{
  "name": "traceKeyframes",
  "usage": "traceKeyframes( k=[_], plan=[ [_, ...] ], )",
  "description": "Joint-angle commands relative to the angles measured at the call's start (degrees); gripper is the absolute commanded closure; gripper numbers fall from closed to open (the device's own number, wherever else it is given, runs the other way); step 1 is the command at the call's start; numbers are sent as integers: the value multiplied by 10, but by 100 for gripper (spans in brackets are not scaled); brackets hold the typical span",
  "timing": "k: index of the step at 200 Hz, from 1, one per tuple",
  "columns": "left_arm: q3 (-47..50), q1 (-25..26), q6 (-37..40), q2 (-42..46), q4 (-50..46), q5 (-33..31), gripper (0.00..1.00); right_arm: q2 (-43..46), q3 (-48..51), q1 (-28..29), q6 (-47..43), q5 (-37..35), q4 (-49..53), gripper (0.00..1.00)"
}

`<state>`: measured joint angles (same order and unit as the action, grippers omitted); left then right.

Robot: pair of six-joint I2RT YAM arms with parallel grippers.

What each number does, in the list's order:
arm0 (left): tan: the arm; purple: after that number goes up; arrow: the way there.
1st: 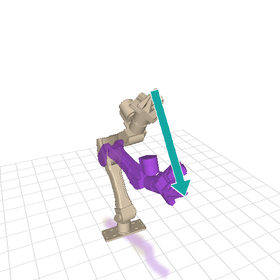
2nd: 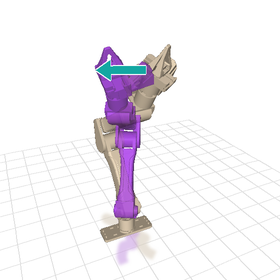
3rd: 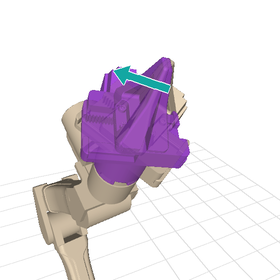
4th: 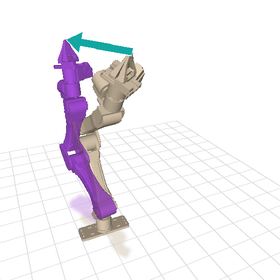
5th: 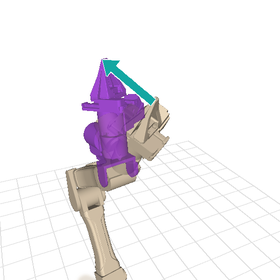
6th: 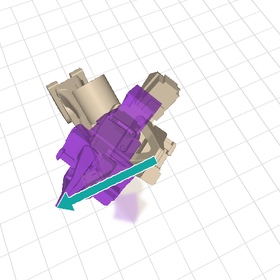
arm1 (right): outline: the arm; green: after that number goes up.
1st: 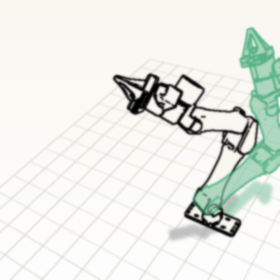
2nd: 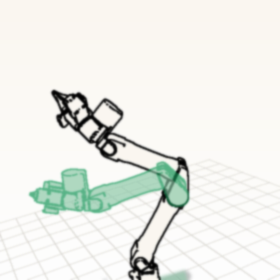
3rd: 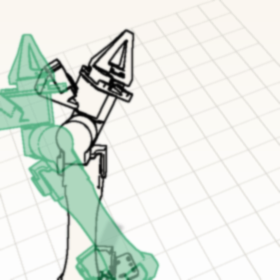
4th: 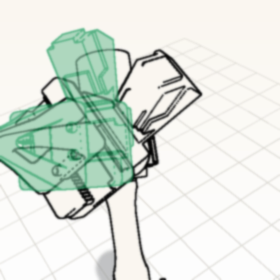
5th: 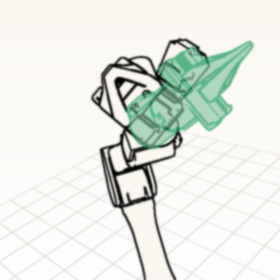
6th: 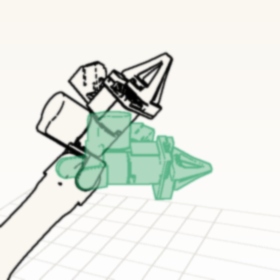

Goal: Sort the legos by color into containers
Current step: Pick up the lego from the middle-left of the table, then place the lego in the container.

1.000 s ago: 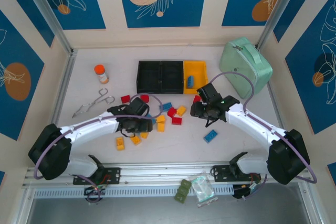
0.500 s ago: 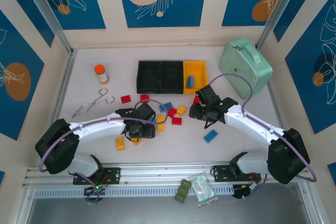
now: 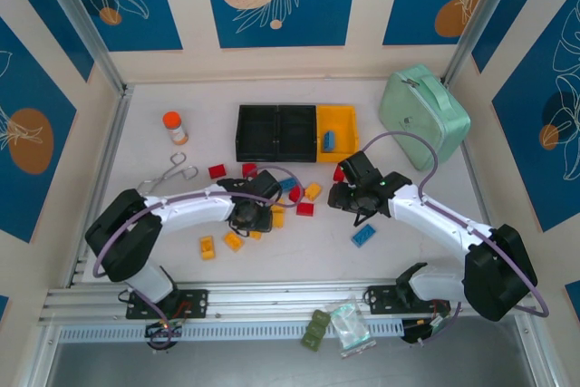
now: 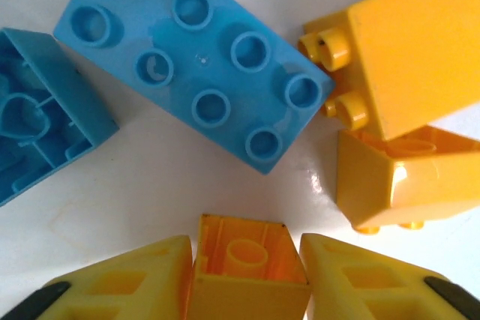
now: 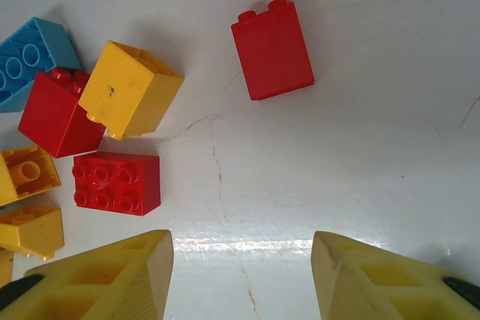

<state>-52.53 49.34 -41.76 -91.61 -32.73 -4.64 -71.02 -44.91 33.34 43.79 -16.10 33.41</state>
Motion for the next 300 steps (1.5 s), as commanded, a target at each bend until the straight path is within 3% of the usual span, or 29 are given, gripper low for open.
traceKeyframes(
  k=[1, 31, 67, 122, 160, 208, 300],
  plan=[
    [-12, 7, 16, -20, -28, -14, 67, 17, 2, 3, 9, -4, 9, 48],
    [-17, 7, 19, -14, -37, -19, 84, 29, 3, 2, 10, -8, 18, 48],
    [-48, 1, 40, 15, -67, -42, 84, 52, 8, 2, 5, 4, 16, 48],
    [-132, -35, 78, 11, -61, -26, 84, 96, 28, 2, -13, 67, -32, 48],
    [-203, -53, 85, -30, -39, -10, 84, 129, 51, 1, -19, 104, -74, 48],
    [-328, -79, 103, -119, -35, 2, 84, 144, 50, 1, -20, 91, -64, 48],
    [-617, -113, 137, -336, -104, -55, 84, 168, 69, -11, -5, 83, -56, 48]
  ],
)
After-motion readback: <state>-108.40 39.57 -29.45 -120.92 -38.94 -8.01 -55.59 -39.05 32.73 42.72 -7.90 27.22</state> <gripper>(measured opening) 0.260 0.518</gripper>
